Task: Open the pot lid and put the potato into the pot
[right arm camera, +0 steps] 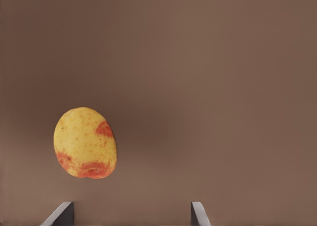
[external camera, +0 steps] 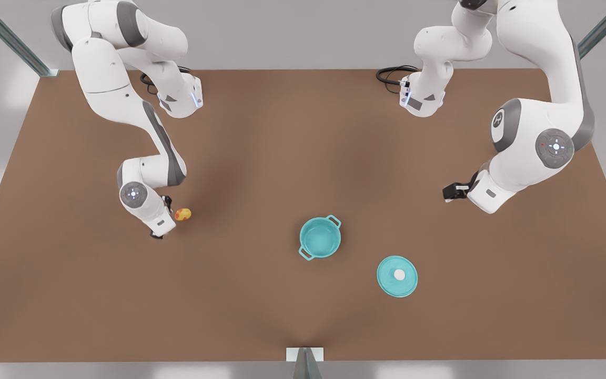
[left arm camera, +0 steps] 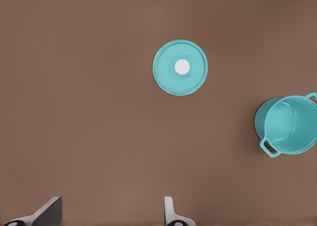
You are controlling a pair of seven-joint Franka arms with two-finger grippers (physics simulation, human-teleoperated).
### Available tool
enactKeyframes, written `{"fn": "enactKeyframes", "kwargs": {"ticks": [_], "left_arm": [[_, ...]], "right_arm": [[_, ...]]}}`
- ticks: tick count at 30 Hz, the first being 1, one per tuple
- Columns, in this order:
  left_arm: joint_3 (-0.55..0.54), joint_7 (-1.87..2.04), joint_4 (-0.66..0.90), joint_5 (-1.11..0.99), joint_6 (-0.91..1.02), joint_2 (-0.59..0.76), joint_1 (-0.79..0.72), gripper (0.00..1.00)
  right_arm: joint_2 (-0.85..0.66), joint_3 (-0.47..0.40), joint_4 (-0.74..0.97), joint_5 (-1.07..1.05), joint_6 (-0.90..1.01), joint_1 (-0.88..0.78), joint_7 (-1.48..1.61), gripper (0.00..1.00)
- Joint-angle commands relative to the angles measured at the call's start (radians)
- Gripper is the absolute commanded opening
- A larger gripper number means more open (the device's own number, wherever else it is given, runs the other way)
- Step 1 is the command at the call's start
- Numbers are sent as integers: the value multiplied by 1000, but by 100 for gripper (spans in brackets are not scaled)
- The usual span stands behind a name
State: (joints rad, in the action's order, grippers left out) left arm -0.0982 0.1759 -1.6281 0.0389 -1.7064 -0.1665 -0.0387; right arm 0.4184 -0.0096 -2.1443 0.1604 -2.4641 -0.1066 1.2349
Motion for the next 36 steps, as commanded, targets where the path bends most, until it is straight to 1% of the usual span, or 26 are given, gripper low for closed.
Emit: {"fn": "enactKeyframes", "kwargs": {"ticks": [1,4,8,16,23,30,32,34,35,36], "left_arm": [[2,-159,1,1,-7,1,2,100],[2,-161,1,3,-7,2,3,100],[3,-159,2,3,-7,1,6,100],[3,-159,1,3,-4,2,6,100],[6,-150,2,1,-2,4,10,100],[5,-148,2,1,-2,2,8,100],[5,-148,2,1,-2,4,8,100],[2,-118,2,-31,1,2,-1,100],[2,-118,2,-39,4,4,-3,100],[2,-118,2,-37,2,2,-1,100]], "right_arm": [[-6,0,-32,-2,-45,2,35,91],[-26,0,-66,-2,-67,2,35,91],[-33,2,-66,-9,-65,-4,34,91],[-10,8,-66,-12,-90,-7,21,90],[0,8,-74,-56,-110,-45,23,90],[13,8,-75,-56,-115,-45,23,88],[13,8,-91,-56,-145,-45,23,88],[13,8,-92,-56,-145,-45,32,82],[13,8,-91,-56,-145,-45,35,73],[11,8,-91,-56,-144,-45,35,68]]}}
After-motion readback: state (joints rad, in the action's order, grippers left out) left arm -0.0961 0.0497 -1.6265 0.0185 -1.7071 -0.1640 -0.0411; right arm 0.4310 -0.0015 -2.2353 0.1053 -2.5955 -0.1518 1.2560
